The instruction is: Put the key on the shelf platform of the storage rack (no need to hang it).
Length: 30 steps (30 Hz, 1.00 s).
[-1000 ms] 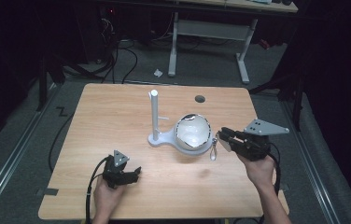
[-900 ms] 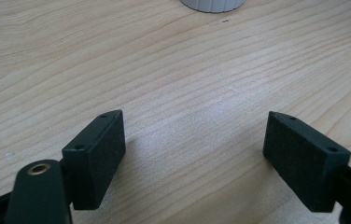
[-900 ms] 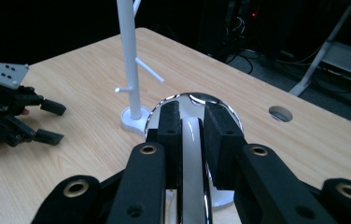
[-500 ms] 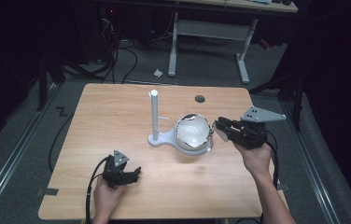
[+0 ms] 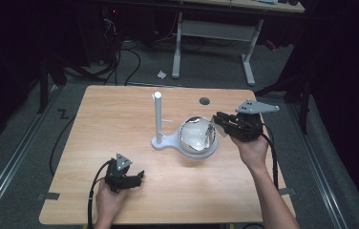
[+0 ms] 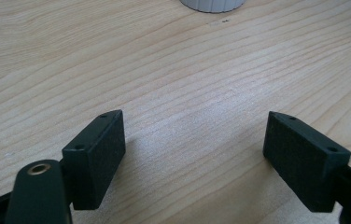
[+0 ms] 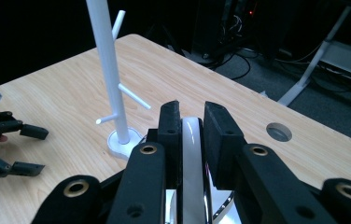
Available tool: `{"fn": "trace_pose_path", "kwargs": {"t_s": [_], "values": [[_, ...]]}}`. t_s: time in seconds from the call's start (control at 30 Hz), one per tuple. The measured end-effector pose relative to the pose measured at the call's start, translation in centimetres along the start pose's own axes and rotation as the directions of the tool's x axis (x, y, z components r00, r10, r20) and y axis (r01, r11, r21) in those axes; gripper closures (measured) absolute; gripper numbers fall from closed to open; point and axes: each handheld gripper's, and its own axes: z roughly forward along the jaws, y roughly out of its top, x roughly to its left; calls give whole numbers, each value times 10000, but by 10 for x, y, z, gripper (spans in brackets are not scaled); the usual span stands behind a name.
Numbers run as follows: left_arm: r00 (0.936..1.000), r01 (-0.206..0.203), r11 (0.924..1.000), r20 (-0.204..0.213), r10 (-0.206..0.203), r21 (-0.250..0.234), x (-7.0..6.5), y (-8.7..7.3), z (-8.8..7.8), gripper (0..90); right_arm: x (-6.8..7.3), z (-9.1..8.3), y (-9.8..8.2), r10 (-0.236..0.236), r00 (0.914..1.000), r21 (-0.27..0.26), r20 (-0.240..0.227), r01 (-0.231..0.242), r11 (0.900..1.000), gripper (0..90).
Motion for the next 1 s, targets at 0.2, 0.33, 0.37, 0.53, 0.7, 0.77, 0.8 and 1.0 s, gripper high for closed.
{"fn": "trace_pose_path", "kwargs": {"t_s": [0.2,0.33,0.37,0.53,0.7,0.77,0.8,1.0], "values": [[10000,-2,10000,-2,2,3,0,0,0,213,-2,9,0,117,9999,90,104,-118,9999,779],[10000,-2,10000,-1,2,4,0,0,0,214,-3,14,-2,129,9999,108,111,-131,9999,779],[10000,-1,10000,-1,1,2,0,0,0,213,-3,15,-2,164,9998,102,116,-165,9998,779],[10000,1,10000,0,-1,3,0,0,0,214,-4,22,-5,213,9998,175,68,-214,9996,779],[10000,5,10000,1,-5,2,0,0,0,214,-4,31,-9,341,9994,285,12,-341,9990,779],[10000,5,10000,3,-5,1,0,0,0,213,-3,36,-11,322,9995,367,9,-322,9988,778],[10000,10,10000,2,-10,0,0,0,0,213,-3,36,-11,322,9995,367,9,-322,9988,778],[10000,19,10000,6,-19,-2,0,0,0,213,0,43,-12,239,9997,455,-62,-236,9987,778]]}}
